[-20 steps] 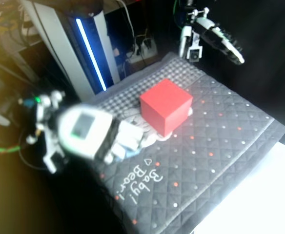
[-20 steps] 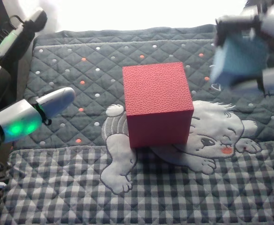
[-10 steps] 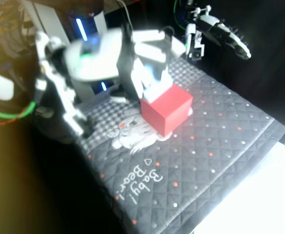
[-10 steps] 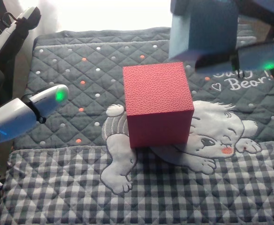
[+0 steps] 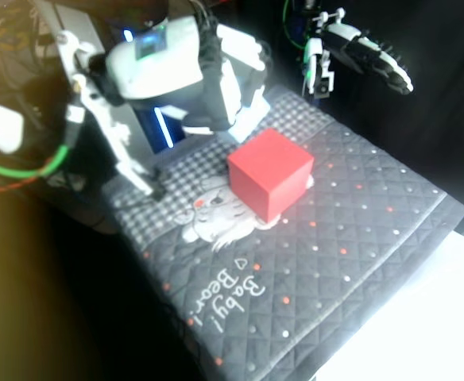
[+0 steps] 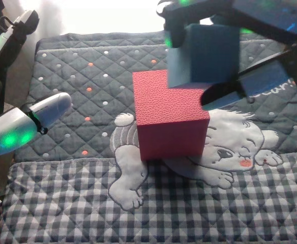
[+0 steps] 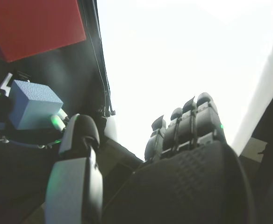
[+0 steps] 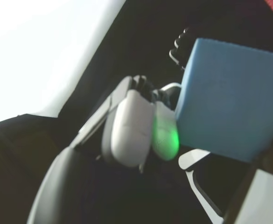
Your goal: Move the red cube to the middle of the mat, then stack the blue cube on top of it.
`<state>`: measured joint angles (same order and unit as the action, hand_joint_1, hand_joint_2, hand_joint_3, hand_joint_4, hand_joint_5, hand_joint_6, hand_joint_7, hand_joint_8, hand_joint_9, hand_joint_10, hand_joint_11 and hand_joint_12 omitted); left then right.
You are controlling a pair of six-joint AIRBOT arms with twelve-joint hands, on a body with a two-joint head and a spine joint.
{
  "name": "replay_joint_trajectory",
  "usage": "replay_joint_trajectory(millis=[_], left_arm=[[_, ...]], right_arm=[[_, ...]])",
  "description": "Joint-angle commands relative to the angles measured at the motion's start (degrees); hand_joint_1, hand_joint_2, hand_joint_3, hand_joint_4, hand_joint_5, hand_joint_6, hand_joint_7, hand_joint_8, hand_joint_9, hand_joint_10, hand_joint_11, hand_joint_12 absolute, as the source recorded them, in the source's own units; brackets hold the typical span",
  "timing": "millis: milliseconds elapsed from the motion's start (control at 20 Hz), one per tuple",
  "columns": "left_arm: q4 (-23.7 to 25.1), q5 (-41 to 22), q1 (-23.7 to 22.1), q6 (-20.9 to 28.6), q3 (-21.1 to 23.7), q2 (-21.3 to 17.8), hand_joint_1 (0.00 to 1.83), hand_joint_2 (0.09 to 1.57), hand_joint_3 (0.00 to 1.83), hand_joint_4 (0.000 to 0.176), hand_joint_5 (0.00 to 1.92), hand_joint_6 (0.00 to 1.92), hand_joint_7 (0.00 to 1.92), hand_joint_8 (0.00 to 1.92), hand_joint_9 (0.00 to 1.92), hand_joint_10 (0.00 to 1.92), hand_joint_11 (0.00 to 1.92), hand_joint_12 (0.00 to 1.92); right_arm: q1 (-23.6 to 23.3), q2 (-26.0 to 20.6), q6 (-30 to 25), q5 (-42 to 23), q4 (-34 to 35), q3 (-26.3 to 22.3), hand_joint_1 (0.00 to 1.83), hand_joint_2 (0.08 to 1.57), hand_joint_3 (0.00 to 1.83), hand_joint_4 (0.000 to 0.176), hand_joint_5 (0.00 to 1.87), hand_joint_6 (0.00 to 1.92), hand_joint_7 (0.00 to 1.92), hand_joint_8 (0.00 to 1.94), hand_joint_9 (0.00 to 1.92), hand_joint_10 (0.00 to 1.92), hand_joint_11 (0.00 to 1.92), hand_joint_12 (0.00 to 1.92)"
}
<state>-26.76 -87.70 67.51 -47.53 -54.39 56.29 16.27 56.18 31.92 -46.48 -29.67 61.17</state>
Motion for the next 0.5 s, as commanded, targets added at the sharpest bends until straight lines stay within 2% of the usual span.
replay_joint_trajectory(millis=[0, 100, 150, 200, 250, 300, 350, 400, 450], left_arm=[[0.9, -7.5, -0.1, 0.3, -0.3, 0.1, 0.67, 1.13, 0.00, 0.100, 0.00, 0.00, 0.00, 0.00, 0.00, 0.00, 0.00, 0.00], [0.8, -7.4, -0.1, 0.3, -0.4, 0.3, 0.67, 1.14, 0.00, 0.094, 0.00, 0.00, 0.00, 0.00, 0.00, 0.00, 0.00, 0.00], [0.7, -7.3, -0.1, 0.4, -0.5, 0.4, 0.67, 1.14, 0.01, 0.096, 0.00, 0.00, 0.00, 0.00, 0.00, 0.00, 0.00, 0.00], [0.6, -7.2, -0.1, 0.4, -0.5, 0.5, 0.64, 1.14, 0.00, 0.114, 0.00, 0.00, 0.00, 0.00, 0.00, 0.00, 0.00, 0.00], [0.5, -7.2, -0.1, 0.4, -0.6, 0.5, 0.63, 1.13, 0.00, 0.114, 0.00, 0.00, 0.00, 0.00, 0.00, 0.00, 0.00, 0.00], [0.3, -7.2, -0.1, 0.4, -0.6, 0.5, 0.62, 1.14, 0.00, 0.108, 0.00, 0.00, 0.00, 0.00, 0.00, 0.00, 0.00, 0.00], [0.2, -7.2, 0.0, 0.4, -0.6, 0.6, 0.61, 1.13, 0.00, 0.115, 0.00, 0.00, 0.00, 0.00, 0.00, 0.00, 0.00, 0.00], [0.1, -7.2, 0.1, 0.4, -0.6, 0.6, 0.62, 1.13, 0.00, 0.110, 0.00, 0.00, 0.00, 0.00, 0.00, 0.00, 0.00, 0.00], [0.0, -7.2, 0.1, 0.4, -0.6, 0.7, 0.63, 1.14, 0.00, 0.108, 0.00, 0.00, 0.00, 0.00, 0.00, 0.00, 0.00, 0.00]], right_arm=[[-0.7, 0.2, -0.2, -5.6, 2.3, 0.4, 1.55, 0.89, 0.67, 0.000, 0.89, 1.92, 1.37, 1.94, 1.51, 1.92, 1.59, 1.92], [-0.6, 1.4, -0.2, -4.8, 2.7, 1.1, 1.52, 0.88, 0.70, 0.000, 0.87, 1.92, 1.32, 1.94, 1.44, 1.92, 1.49, 1.92], [-0.4, 1.9, -0.2, -4.5, 3.0, 1.4, 1.10, 0.91, 0.95, 0.000, 0.69, 1.92, 1.30, 1.94, 1.42, 1.92, 1.48, 1.92], [-0.1, 2.5, -0.2, -4.1, 3.3, 1.8, 1.39, 0.88, 0.83, 0.000, 0.26, 1.57, 1.26, 1.94, 1.41, 1.92, 1.47, 1.92], [0.1, 2.8, -0.3, -4.0, 3.4, 2.1, 1.47, 0.91, 0.72, 0.000, 0.08, 1.18, 1.24, 1.94, 1.40, 1.92, 1.46, 1.92], [0.3, 3.4, -0.5, -3.8, 3.5, 2.4, 1.48, 0.98, 0.57, 0.000, 0.01, 0.57, 1.19, 1.94, 1.37, 1.92, 1.43, 1.92], [0.7, 4.2, -0.9, -3.4, 3.5, 2.8, 1.48, 1.04, 0.47, 0.000, 0.02, 0.33, 1.18, 1.94, 1.37, 1.92, 1.41, 1.92], [0.9, 4.8, -0.9, -2.8, 3.5, 3.1, 1.42, 1.11, 0.36, 0.000, 0.07, 0.29, 1.17, 1.94, 1.36, 1.92, 1.38, 1.92], [1.1, 5.2, -0.9, -2.2, 3.5, 3.4, 1.36, 1.18, 0.25, 0.000, 0.23, 0.53, 1.17, 1.94, 1.33, 1.92, 1.33, 1.92]])
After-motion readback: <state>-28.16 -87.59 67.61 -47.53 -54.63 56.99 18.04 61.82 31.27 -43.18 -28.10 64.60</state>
